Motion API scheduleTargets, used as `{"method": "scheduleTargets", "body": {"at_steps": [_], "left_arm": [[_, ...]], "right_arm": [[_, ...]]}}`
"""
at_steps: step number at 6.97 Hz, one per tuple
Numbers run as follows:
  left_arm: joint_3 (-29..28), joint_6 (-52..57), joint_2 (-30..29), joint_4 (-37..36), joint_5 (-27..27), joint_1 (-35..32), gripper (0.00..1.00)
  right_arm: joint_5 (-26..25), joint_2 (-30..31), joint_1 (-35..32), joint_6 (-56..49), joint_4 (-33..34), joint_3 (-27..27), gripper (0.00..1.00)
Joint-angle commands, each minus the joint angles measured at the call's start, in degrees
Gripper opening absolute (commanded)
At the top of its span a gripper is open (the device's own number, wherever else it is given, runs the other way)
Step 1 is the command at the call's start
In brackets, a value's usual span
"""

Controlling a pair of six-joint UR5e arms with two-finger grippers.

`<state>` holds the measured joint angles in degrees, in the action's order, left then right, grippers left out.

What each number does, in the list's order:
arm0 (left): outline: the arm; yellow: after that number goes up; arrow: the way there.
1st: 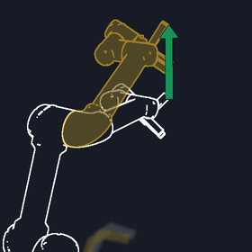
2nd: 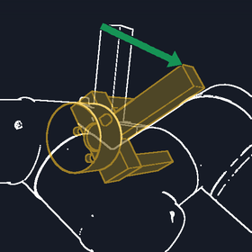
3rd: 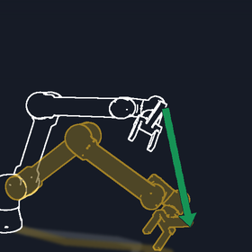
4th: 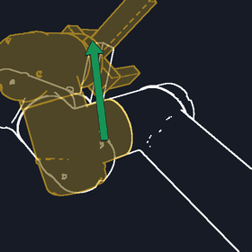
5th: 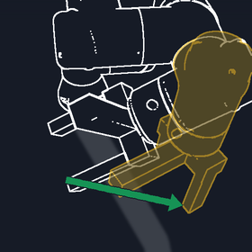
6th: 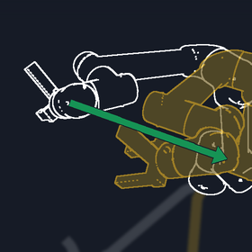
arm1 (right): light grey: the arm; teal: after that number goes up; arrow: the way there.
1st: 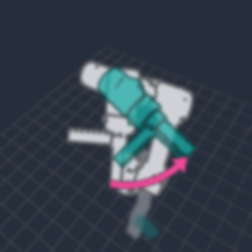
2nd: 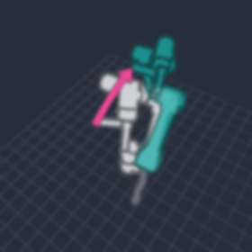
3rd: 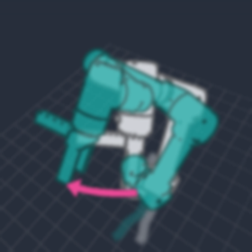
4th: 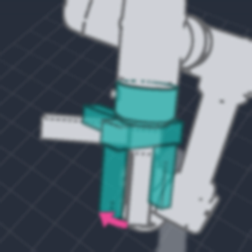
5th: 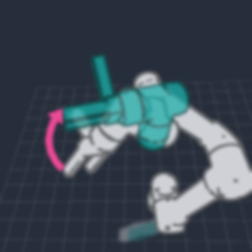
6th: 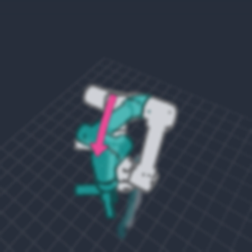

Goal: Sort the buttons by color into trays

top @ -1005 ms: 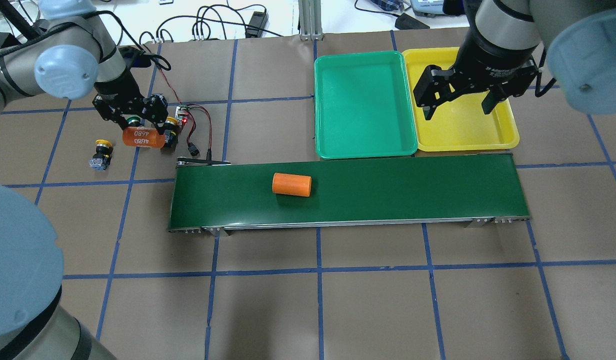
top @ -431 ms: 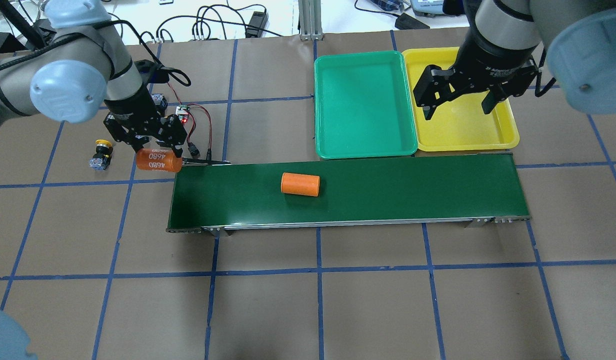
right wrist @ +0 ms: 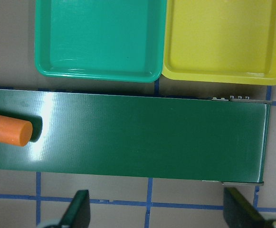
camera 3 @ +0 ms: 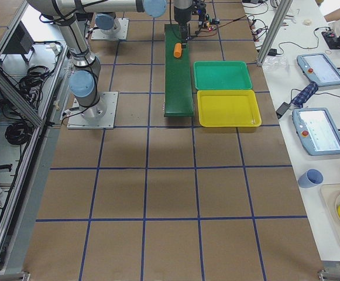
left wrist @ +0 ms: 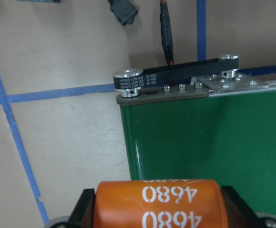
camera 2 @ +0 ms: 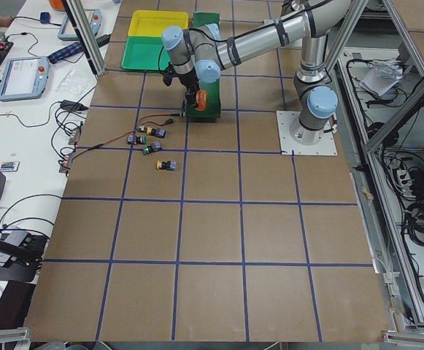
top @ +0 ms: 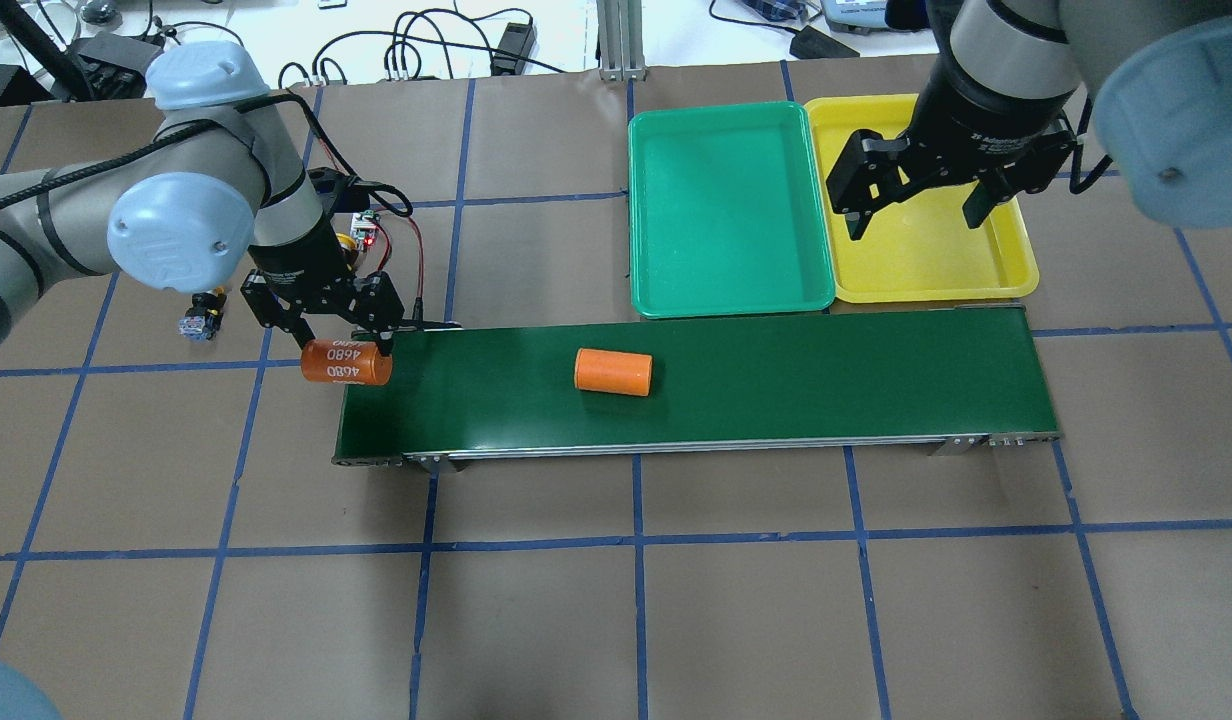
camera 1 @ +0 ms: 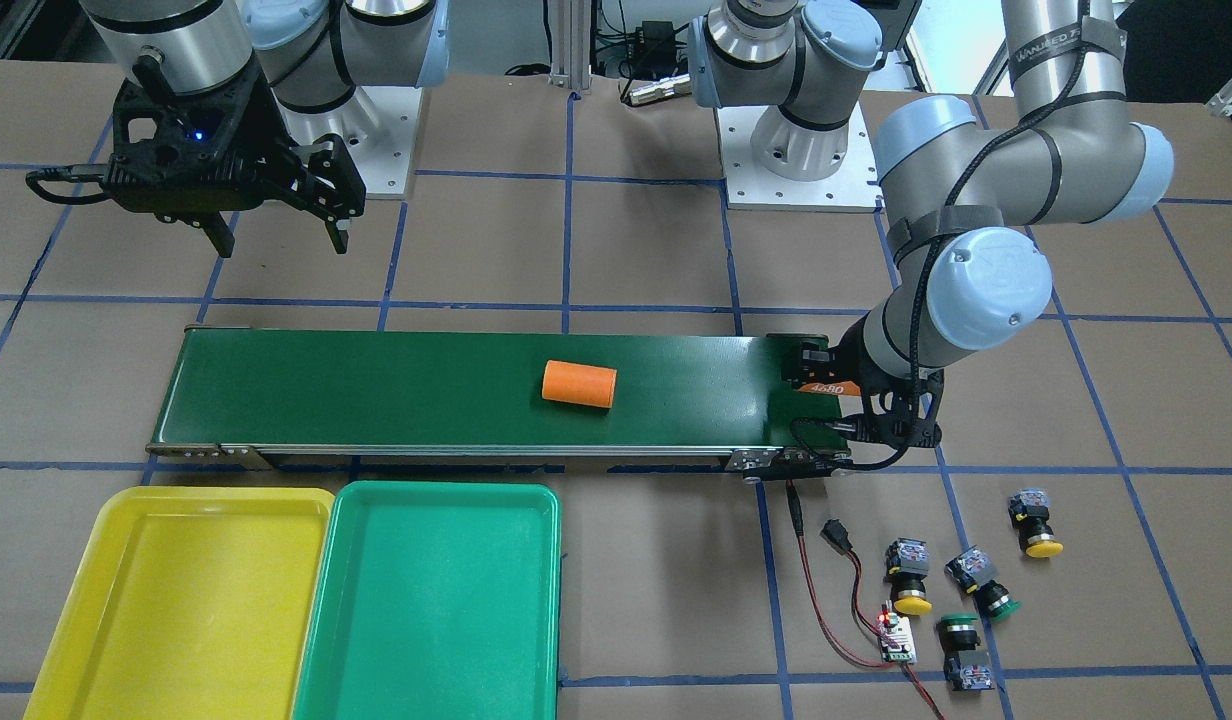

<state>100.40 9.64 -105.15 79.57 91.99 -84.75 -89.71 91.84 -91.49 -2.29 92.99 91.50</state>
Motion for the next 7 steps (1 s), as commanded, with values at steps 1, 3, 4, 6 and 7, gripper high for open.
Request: {"method": "scheduleTargets", "body": {"at_steps": [1, 3, 4, 6, 7], "left_arm": [[0.6, -0.6, -0.6, -1.8, -0.1, -1.6, 0.0], [1.0, -0.2, -1.5, -2.1, -0.1, -1.6, 0.0], [1.2, -0.2, -1.8, -3.5, -0.1, -1.6, 0.0], [1.3, -0.3, -2.2, -3.5, -0.1, -1.8, 0.75], [1.2, -0.3, -2.1, -3.6, -0.1, -2.0, 0.97]], "right_arm": [[0.0, 0.0, 0.1, 0.0, 0.0, 0.0, 1.0], [-0.1, 0.0, 0.1, 0.0, -0.1, 0.0, 1.0], [-0.1, 0.0, 0.1, 0.0, -0.1, 0.0, 1.0], [-0.1, 0.0, 0.1, 0.0, -0.1, 0.0, 1.0], [-0.1, 0.0, 0.1, 0.0, -0.2, 0.0, 1.0]]}}
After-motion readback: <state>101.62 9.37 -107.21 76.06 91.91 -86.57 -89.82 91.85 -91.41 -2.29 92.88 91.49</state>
